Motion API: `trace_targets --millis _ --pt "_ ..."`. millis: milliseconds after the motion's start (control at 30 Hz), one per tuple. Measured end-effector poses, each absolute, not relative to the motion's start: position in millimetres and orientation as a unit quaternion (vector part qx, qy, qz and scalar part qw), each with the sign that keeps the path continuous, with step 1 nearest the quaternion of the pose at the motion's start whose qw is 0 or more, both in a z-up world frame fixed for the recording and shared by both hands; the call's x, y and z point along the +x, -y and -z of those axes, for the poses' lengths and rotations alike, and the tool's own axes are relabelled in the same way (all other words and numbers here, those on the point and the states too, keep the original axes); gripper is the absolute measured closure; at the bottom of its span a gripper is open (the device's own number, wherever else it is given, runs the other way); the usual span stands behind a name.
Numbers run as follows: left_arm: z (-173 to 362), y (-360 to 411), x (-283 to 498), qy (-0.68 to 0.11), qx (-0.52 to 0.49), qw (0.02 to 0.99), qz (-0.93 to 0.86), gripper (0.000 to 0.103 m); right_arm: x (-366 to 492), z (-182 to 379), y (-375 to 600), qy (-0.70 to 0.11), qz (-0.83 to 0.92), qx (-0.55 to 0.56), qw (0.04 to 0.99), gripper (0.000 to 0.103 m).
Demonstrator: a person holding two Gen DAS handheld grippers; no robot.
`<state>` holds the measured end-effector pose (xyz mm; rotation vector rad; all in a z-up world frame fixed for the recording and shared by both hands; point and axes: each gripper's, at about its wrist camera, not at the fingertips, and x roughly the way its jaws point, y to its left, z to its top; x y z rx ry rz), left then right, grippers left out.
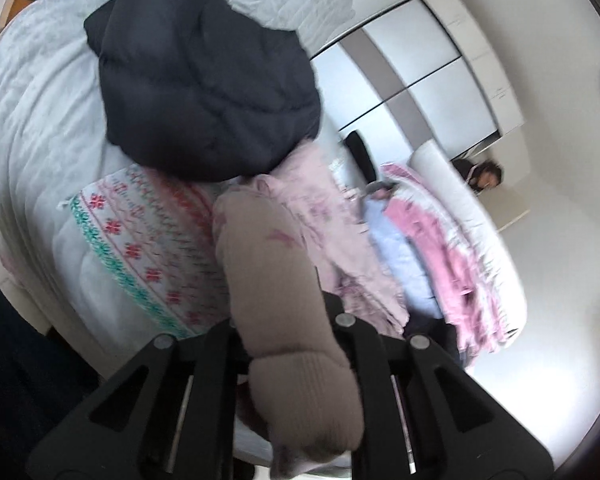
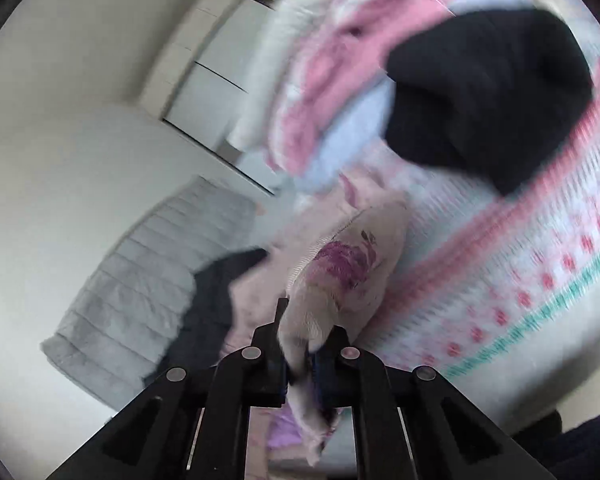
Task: Fold large clothes
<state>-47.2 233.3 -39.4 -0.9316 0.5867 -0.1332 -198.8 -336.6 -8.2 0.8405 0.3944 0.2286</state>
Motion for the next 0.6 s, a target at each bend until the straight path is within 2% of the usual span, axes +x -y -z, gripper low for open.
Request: trace_targets --millis 300,467,600 --pt "-4.2 -241.4 -127.1 -0.259 -0.439 0.855 0.091 0.09 -282.3 -30.4 311.5 -0.155 -0.167 0.379 0.897 0.095" --pt "20.5 -222.5 -91.3 -0.329 -0.414 0.847 0.053 0.089 -247.0 6.7 314.8 -0.235 -0.148 0.381 0.882 0.095" --pt "34.1 -217.1 -61.5 -0.352 -0.415 0.838 0.048 0.089 -222.7 17.4 325.9 -0.245 -0.154 0.408 0.866 0.094"
